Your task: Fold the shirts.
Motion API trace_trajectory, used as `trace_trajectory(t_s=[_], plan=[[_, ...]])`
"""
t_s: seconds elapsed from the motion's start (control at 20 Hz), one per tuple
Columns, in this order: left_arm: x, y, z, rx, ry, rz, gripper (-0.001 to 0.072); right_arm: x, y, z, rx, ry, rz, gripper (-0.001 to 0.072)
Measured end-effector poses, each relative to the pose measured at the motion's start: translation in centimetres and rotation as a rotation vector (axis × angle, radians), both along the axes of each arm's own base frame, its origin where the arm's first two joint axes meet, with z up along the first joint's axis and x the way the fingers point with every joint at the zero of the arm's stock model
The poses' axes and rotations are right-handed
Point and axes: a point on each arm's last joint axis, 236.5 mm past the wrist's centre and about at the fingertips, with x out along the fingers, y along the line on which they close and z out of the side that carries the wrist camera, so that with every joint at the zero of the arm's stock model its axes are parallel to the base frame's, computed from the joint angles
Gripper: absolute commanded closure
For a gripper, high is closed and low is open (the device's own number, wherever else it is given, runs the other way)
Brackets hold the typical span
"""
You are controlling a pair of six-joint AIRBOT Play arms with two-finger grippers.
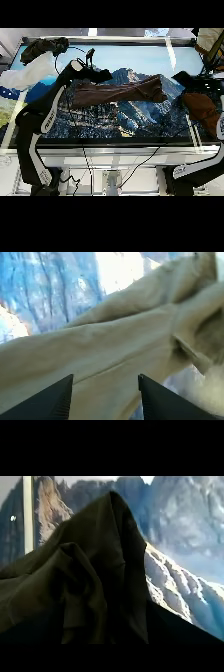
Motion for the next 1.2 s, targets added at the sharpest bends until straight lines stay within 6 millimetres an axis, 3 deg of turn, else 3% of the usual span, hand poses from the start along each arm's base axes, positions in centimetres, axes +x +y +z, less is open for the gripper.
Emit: trace_trajectory(t_s=[0.15, 0.2, 0.25, 0.35, 0.5, 0.65, 0.8, 1.2], plan=[[0.0, -0.6, -1.9, -0.002, 0.042, 0.027, 0.0251, 0.7, 2.1, -3.6, 0.077, 0.056, -0.003, 0.0140], [0.0, -0.7, -2.6, 0.007, 0.052, 0.033, 0.0343, 0.9, 2.6, -4.4, 0.106, 0.073, -0.012, 0.0140], [0.0, -0.8, -3.0, 0.010, 0.061, 0.042, 0.0505, 1.0, 2.8, -5.3, 0.127, 0.093, -0.027, 0.0140], [0.0, -0.8, -3.7, 0.024, 0.070, 0.051, 0.0588, 1.1, 3.2, -6.5, 0.153, 0.119, -0.045, 0.0140], [-0.1, -0.9, -4.3, 0.033, 0.077, 0.055, 0.0634, 1.0, 2.5, -7.8, 0.137, 0.141, -0.064, 0.0140], [0.0, -0.9, -4.5, 0.038, 0.079, 0.059, 0.0614, 0.8, 1.4, -8.8, 0.117, 0.161, -0.090, 0.0140], [0.1, -0.9, -4.5, 0.035, 0.078, 0.066, 0.0614, 0.2, 1.7, -10.0, 0.142, 0.200, -0.085, 0.0154], [0.9, -1.1, -3.9, 0.010, 0.055, 0.088, 0.0616, -2.1, 7.4, -11.3, 0.365, 0.322, 0.027, 0.0180]])
